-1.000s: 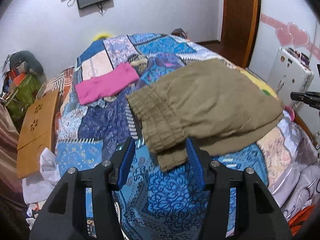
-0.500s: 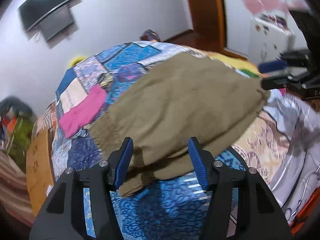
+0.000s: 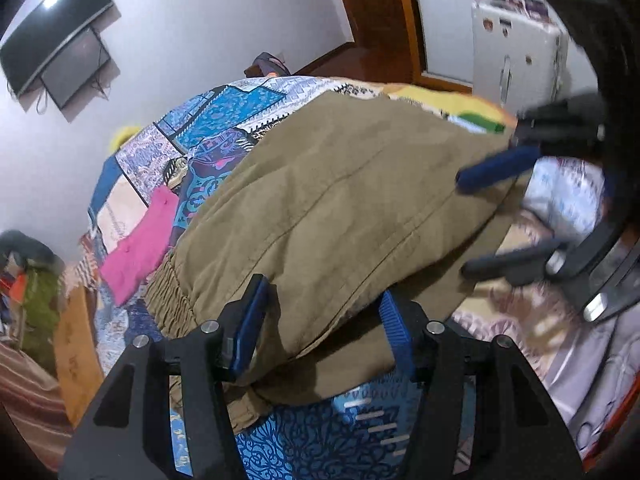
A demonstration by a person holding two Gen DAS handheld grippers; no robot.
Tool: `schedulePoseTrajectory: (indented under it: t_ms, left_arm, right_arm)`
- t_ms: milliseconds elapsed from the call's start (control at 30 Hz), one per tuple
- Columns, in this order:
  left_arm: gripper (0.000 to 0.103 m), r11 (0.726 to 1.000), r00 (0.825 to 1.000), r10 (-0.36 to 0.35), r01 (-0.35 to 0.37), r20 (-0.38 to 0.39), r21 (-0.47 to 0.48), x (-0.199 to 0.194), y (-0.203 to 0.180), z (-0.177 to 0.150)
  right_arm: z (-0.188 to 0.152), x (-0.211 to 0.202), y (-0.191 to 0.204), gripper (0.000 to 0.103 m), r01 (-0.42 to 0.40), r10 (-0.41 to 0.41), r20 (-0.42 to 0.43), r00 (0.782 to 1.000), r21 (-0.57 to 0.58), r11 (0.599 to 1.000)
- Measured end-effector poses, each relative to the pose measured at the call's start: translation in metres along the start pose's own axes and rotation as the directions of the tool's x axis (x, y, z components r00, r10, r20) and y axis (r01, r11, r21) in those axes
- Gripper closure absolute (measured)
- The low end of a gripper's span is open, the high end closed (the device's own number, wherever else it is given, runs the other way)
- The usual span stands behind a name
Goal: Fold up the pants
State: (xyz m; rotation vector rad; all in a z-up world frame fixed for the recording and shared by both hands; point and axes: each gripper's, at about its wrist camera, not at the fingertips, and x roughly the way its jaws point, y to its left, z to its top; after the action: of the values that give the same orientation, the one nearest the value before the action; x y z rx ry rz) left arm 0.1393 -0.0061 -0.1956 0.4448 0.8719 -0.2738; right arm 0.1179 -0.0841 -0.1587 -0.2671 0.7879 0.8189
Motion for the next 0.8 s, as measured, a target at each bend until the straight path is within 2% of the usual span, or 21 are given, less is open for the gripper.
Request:
schedulePoseTrajectory:
  t_ms: [100,167,233,300,333,400,500,567,667,800]
  left_arm:
    - [0.047,0.999,0.999,-0.032,0.032,0.008,-0.038,-0.004,0.007,0.005]
    - [0.047,0.998,0.999,-0.039,0.039,0.009,-0.044,-0.005,0.007,0.006]
    - [0.047,0.998,0.999,-0.042,0.043,0.009,-0.042,-0.005,0.005,0.006]
    - [0.047,0.998,0.999,-0.053,0.053,0.007,-0.038,-0.005,0.001,0.003]
    - [0.047,0.998,0.998,-0.058,0.059,0.006,-0.034,-0.004,-0.002,0.002]
    - [0.047,0.998,0.998,-0.060,0.059,-0.002,-0.026,-0.003,-0.007,-0.001]
    - [0.053,1.000,1.000,-0.025,0.025,-0.007,-0.012,0.000,-0.014,-0.004]
    - [0.070,1.000,1.000,-0.011,0.010,-0.011,-0.018,0.001,-0.015,-0.005]
    - [0.075,0.998,0.999,-0.043,0.044,0.002,-0.051,-0.004,-0.011,-0.006]
    - [0.076,0.995,0.996,-0.082,0.083,0.016,-0.055,-0.011,-0.014,-0.011]
  right_arm:
    - [0.000,0.008,0.007,0.049,0.046,-0.046,-0.004,0.999,-0.053,0.998]
    - [0.000,0.013,0.009,0.049,0.098,-0.098,0.009,0.995,-0.082,0.992]
    - [0.000,0.015,0.007,0.050,0.117,-0.116,0.015,0.993,-0.097,0.988]
    - [0.001,0.016,0.006,0.068,0.130,-0.128,0.020,0.992,-0.104,0.986]
    - [0.001,0.014,0.005,0.072,0.117,-0.115,0.023,0.993,-0.097,0.988]
    - [0.002,0.008,0.003,0.088,0.103,-0.100,0.037,0.994,-0.085,0.991]
    - [0.003,0.002,0.007,0.091,0.094,-0.091,0.044,0.995,-0.091,0.991]
    - [0.002,-0.003,0.009,0.093,0.078,-0.074,0.040,0.996,-0.088,0.993]
    - [-0.001,-0.008,0.010,0.093,0.065,-0.062,0.037,0.997,-0.086,0.994]
    - [-0.008,-0.014,0.010,0.093,0.040,-0.038,0.021,0.999,-0.065,0.997]
